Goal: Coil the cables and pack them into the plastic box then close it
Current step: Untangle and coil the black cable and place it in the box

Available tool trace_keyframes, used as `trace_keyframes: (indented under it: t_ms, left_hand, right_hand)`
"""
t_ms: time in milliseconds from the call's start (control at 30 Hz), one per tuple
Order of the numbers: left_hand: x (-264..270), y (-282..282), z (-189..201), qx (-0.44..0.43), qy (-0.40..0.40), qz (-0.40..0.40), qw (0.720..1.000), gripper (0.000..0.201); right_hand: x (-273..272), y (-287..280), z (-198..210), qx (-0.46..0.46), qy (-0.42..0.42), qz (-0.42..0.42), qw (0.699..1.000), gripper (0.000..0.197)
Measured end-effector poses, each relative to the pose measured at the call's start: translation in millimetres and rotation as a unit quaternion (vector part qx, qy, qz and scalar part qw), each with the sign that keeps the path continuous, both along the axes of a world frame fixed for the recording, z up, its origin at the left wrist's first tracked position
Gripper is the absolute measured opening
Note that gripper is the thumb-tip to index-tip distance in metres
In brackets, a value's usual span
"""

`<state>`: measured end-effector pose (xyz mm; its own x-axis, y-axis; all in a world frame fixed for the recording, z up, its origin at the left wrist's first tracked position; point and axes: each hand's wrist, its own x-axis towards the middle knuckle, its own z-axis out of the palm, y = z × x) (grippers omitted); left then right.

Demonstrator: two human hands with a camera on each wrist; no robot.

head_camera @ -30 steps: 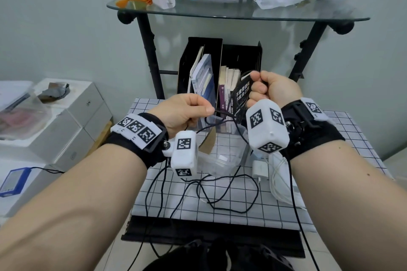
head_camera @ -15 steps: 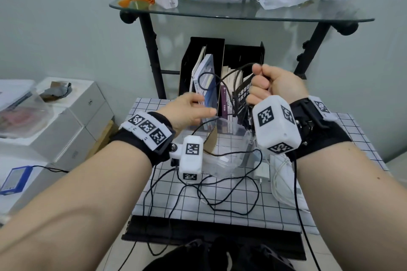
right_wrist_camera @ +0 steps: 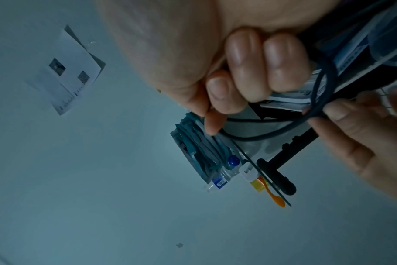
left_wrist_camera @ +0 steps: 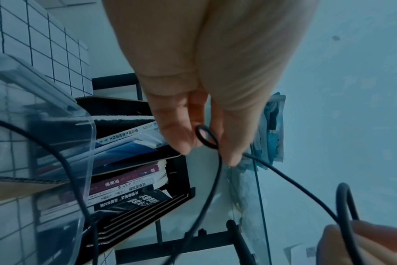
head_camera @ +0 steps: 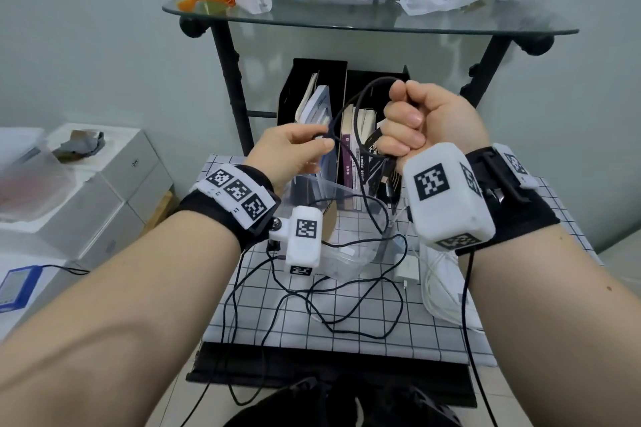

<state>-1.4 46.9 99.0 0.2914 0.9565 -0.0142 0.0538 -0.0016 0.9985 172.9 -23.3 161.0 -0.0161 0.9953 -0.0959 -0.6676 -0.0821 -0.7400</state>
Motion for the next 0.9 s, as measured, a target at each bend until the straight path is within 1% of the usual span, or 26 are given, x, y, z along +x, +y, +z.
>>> trace_keyframes:
  t_ms: [33, 100, 133, 267, 300, 367, 400, 433, 467, 533, 600, 667, 733, 800, 900]
  left_hand:
    - [0.2, -2.2, 1.5, -0.009, 0.014, -0.012, 1.0, 0.018]
    - [0.9, -3.3, 1.2, -0.026, 0.04, -0.034, 0.998, 0.03]
    - [1.3, -4.0, 1.5, -0.037, 0.041, -0.043, 0.998, 0.033]
    - [2.5, -7.9, 2.7, -0.071, -0.014, -0.055, 0.996, 0.02]
    - [2.8, -9.1, 3.0, -0.08, -0.03, -0.062, 0.994, 0.024]
    - [3.7, -11.3, 1.6, -0.098, -0.06, -0.082, 0.99, 0.041]
    - [4.3, -12.7, 1.5, -0.104, -0.073, -0.092, 0.988, 0.046]
    - [4.8, -14.1, 1.1, -0.108, -0.082, -0.102, 0.986, 0.047]
    - [5.2, -15.0, -0.4, -0.111, -0.09, -0.111, 0.984, 0.044]
    - [6.2, -16.6, -5.0, -0.114, -0.092, -0.124, 0.981, 0.03]
    - [6.6, -19.2, -10.1, -0.12, -0.095, -0.122, 0.981, 0.018]
    - [6.4, -22.7, -14.6, -0.129, -0.098, -0.115, 0.98, 0.014]
    - [7.8, -26.3, -18.1, -0.147, -0.096, -0.129, 0.976, 0.01]
    - [10.5, -29.5, -21.5, -0.173, -0.088, -0.154, 0.969, 0.014]
    - [14.1, -32.9, -25.4, -0.178, -0.03, -0.188, 0.965, 0.023]
  right_hand:
    - [0.8, 0.3, 0.1, 0.002, 0.004, -0.005, 1.0, 0.031]
    - [2.1, 1.7, -0.5, 0.001, 0.013, -0.016, 1.0, 0.032]
    - [3.1, 2.7, -1.3, -0.002, 0.019, -0.023, 1.0, 0.032]
    - [7.6, 5.5, -7.6, -0.018, 0.058, -0.053, 0.997, 0.032]
    - [9.0, 5.8, -9.0, -0.022, 0.067, -0.06, 0.996, 0.031]
    - [11.1, 5.7, -10.6, -0.029, 0.082, -0.074, 0.993, 0.029]
    - [11.5, 5.7, -11.3, -0.033, 0.089, -0.084, 0.992, 0.028]
    - [11.8, 5.7, -12.0, -0.035, 0.096, -0.094, 0.99, 0.028]
    - [11.9, 5.7, -12.6, -0.037, 0.102, -0.106, 0.988, 0.029]
    - [14.4, 6.4, -13.7, -0.042, 0.123, -0.136, 0.982, 0.03]
    - [20.9, 7.8, -13.3, -0.053, 0.143, -0.169, 0.974, 0.029]
    - [27.3, 8.9, -11.3, -0.064, 0.151, -0.189, 0.968, 0.028]
    - [31.0, 9.5, -11.2, -0.063, 0.152, -0.211, 0.963, 0.028]
    - [33.2, 10.1, -13.3, -0.059, 0.15, -0.23, 0.96, 0.028]
    - [36.0, 13.4, -17.6, -0.05, 0.142, -0.238, 0.96, 0.021]
